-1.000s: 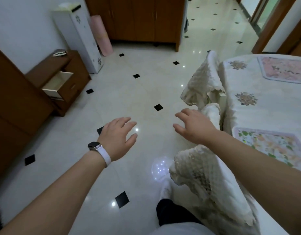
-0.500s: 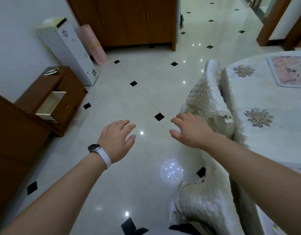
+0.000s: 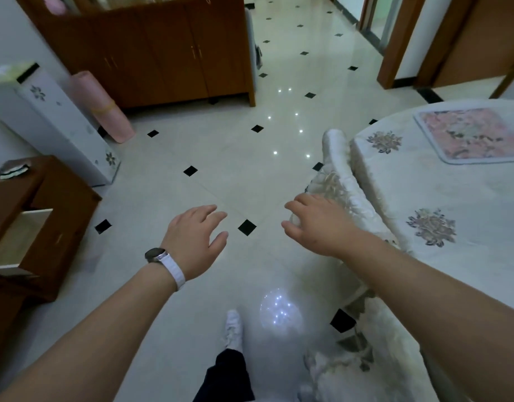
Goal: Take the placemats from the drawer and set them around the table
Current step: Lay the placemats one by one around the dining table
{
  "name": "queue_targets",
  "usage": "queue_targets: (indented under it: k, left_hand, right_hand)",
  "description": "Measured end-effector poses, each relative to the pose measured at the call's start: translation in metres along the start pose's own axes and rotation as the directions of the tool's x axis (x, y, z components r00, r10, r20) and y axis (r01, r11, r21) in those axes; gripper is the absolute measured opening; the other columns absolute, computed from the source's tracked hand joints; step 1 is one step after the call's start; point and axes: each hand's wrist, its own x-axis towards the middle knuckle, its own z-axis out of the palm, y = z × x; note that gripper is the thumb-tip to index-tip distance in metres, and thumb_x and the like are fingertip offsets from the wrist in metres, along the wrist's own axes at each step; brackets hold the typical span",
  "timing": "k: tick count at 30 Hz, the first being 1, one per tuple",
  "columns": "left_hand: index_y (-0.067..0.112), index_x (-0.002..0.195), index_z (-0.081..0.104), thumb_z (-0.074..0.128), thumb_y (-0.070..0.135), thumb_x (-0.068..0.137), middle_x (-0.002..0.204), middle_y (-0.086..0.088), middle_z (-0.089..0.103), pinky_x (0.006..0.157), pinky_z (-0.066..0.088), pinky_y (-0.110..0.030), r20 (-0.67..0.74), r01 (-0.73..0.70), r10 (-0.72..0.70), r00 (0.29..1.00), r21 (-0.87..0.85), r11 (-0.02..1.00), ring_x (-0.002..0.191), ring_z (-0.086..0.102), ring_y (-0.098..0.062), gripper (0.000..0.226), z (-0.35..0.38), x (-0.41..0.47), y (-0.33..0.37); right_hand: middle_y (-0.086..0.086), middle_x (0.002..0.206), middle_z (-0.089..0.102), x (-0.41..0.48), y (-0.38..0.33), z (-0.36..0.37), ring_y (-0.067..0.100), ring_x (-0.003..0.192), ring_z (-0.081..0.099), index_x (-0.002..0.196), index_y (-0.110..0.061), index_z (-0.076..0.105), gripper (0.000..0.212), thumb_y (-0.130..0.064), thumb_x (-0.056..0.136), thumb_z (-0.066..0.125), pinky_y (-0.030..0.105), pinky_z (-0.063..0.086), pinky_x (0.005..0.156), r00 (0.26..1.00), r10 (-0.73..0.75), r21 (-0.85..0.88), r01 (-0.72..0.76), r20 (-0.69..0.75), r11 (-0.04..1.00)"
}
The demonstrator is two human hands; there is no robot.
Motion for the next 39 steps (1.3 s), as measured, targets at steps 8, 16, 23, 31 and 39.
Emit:
queue_targets:
  k: [8,16,23,31,39]
  left_hand:
    - [0.021,0.125,0.062,0.035,0.051,0.085,0.132,-0.007,0.059,0.097,0.043,-0.047,0.000,-0.158,0.158,0.987,-0.078,0.984,0.121,0.054,-0.029,0.057,0.006,0.135,-0.089]
    - [0.020,0.125,0.062,0.035,0.050,0.084,0.132,-0.008,0.059,0.095,0.044,-0.047,-0.033,-0.339,0.338,0.941,-0.147,0.929,0.120,0.054,-0.029,0.057,0.001,0.244,-0.119]
    - [0.022,0.127,0.060,0.034,0.052,0.084,0.134,-0.006,0.057,0.097,0.041,-0.046,-0.031,-0.430,0.434,0.900,-0.220,0.876,0.124,0.051,-0.026,0.059,0.013,0.306,-0.094]
    - [0.021,0.128,0.060,0.035,0.053,0.084,0.135,-0.006,0.057,0.099,0.040,-0.047,0.005,-0.462,0.472,0.881,-0.201,0.864,0.125,0.050,-0.026,0.060,0.034,0.394,-0.074]
    - [0.022,0.130,0.058,0.032,0.054,0.083,0.137,-0.005,0.055,0.101,0.040,-0.046,0.077,-0.549,0.561,0.824,-0.138,0.824,0.127,0.049,-0.025,0.063,0.045,0.517,0.010]
  right_hand:
    - [0.001,0.138,0.051,0.111,-0.014,-0.012,0.023,0.123,0.048,0.139,-0.021,0.049,0.053,-0.051,0.097,0.039,0.039,0.039,0.101,0.980,0.196,-0.037,-0.197,-0.016,0.980]
    - [0.000,0.134,0.053,0.161,-0.019,-0.029,0.022,0.122,0.050,0.137,-0.021,0.051,0.053,-0.052,0.096,0.041,0.038,0.043,0.099,0.927,0.370,-0.025,-0.372,-0.062,0.928]
    - [-0.001,0.135,0.054,0.179,0.014,-0.045,0.021,0.118,0.051,0.134,-0.022,0.054,0.051,-0.052,0.095,0.042,0.038,0.044,0.094,0.865,0.489,-0.048,-0.496,-0.115,0.867]
    - [0.003,0.126,0.059,0.199,0.094,-0.030,0.023,0.111,0.055,0.127,-0.018,0.060,0.044,-0.045,0.094,0.049,0.038,0.047,0.087,0.746,0.651,0.102,-0.643,-0.144,0.759]
    - [0.005,0.135,0.055,0.232,0.223,-0.056,0.027,0.122,0.051,0.135,-0.017,0.056,0.049,-0.046,0.096,0.047,0.041,0.043,0.098,0.593,0.776,0.244,-0.737,-0.215,0.631]
